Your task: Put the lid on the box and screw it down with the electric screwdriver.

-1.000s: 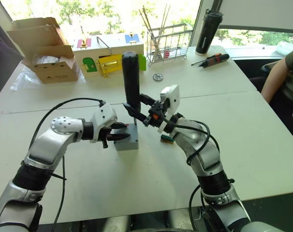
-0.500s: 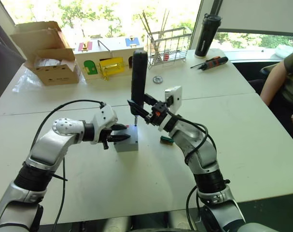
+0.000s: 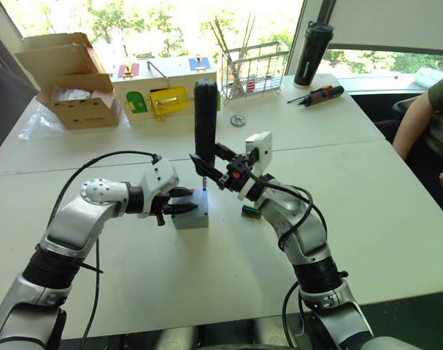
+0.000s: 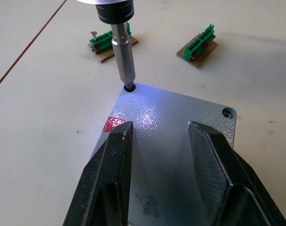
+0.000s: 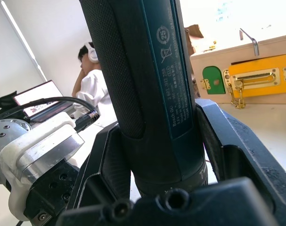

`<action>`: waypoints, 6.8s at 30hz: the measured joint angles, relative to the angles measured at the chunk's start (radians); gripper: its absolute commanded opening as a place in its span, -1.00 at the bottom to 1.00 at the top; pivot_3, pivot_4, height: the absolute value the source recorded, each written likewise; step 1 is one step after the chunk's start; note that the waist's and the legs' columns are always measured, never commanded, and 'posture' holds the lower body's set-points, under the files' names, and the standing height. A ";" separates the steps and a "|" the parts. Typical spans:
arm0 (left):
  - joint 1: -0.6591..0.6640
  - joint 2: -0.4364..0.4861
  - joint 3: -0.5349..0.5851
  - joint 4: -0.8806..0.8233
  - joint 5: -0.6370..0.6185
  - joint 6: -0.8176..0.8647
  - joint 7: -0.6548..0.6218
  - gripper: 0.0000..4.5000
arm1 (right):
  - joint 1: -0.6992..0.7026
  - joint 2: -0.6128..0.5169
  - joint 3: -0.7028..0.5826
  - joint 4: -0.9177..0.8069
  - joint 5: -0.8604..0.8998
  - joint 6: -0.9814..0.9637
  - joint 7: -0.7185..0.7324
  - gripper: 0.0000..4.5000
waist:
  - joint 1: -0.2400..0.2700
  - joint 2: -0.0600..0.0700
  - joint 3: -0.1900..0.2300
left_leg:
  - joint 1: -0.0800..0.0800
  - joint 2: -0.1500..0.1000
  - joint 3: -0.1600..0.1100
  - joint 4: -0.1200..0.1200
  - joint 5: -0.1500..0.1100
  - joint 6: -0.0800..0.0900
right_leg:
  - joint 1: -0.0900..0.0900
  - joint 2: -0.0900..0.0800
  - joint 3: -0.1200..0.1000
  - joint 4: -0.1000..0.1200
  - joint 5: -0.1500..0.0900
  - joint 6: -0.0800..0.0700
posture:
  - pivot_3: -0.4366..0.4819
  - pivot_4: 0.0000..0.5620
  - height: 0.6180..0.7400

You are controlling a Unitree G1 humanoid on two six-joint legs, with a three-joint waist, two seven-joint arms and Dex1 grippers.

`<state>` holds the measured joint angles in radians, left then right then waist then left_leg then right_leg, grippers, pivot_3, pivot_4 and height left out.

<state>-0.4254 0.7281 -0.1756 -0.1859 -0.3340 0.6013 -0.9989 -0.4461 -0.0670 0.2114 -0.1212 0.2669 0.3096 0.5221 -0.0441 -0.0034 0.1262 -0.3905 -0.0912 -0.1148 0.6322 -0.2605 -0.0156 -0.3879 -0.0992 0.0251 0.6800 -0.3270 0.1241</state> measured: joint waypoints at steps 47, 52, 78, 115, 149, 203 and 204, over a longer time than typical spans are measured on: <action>-0.180 -0.025 -0.038 -0.044 -0.040 -0.080 -0.159 -0.17 | -0.537 -0.763 -0.469 0.060 0.460 1.197 -0.265 -0.18 | 0.005 0.005 0.013 | -0.021 0.000 0.002 0.000 0.003 -0.003 | -0.006 -0.003 -0.002 -0.017 0.000 0.000 | -0.05 -0.47 1.00; -0.181 -0.054 -0.088 -0.084 -0.019 -0.118 -0.182 -0.17 | -0.373 -0.921 -0.350 0.226 0.484 1.299 -0.093 -0.18 | -0.001 0.007 0.016 | -0.020 0.001 0.007 0.001 0.000 0.002 | -0.007 -0.003 0.000 -0.016 0.000 0.000 | -0.05 -0.47 1.00; -0.089 -0.077 -0.082 -0.171 -0.089 0.002 -0.093 -0.17 | -0.508 -0.923 0.123 0.696 0.207 1.134 0.341 0.41 | 0.032 0.004 0.025 | -0.021 0.001 0.006 0.013 0.000 0.001 | -0.004 -0.002 -0.001 -0.015 0.000 0.001 | -0.05 -0.47 1.00; 0.026 -0.006 0.199 0.153 -0.045 0.001 0.091 -0.17 | -0.147 -0.862 -0.007 -0.248 0.140 0.631 0.437 0.96 | 0.027 0.003 0.025 | -0.030 0.001 0.004 0.016 0.000 0.001 | -0.012 -0.003 -0.002 -0.011 0.000 0.001 | -0.05 -0.47 1.00; -0.048 -0.151 0.038 0.280 0.149 -0.178 0.183 -0.17 | -0.103 -0.221 0.096 -0.392 0.224 1.124 0.027 0.96 | 0.027 0.001 0.024 | -0.030 -0.002 -0.001 0.018 0.001 -0.001 | -0.012 -0.003 -0.005 -0.008 0.001 0.001 | -0.05 -0.47 1.00; 0.078 -0.048 0.083 0.120 0.103 -0.074 0.103 -0.17 | -0.125 -0.422 0.229 -0.252 -0.014 0.635 0.228 0.96 | 0.006 0.001 0.024 | -0.030 -0.001 -0.001 0.016 0.001 -0.001 | -0.013 -0.003 -0.005 -0.007 0.001 0.001 | -0.05 -0.47 1.00; 0.089 -0.035 0.085 0.100 0.097 -0.058 0.090 -0.17 | -0.130 -0.425 0.214 -0.252 -0.013 0.635 0.227 0.96 | 0.006 0.001 0.024 | -0.030 -0.001 -0.001 0.016 0.001 -0.001 | -0.013 -0.003 -0.005 -0.007 0.001 0.001 | -0.05 -0.47 1.00</action>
<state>-0.3366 0.6926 -0.0906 -0.0860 -0.2365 0.5431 -0.9091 -0.5757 -0.4916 0.4256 -0.3736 0.2543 0.9448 0.7493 -0.0380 -0.0024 0.1503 -0.4205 -0.0926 -0.1158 0.6486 -0.2593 -0.0165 -0.4011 -0.1027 0.0202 0.6730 -0.3265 0.1250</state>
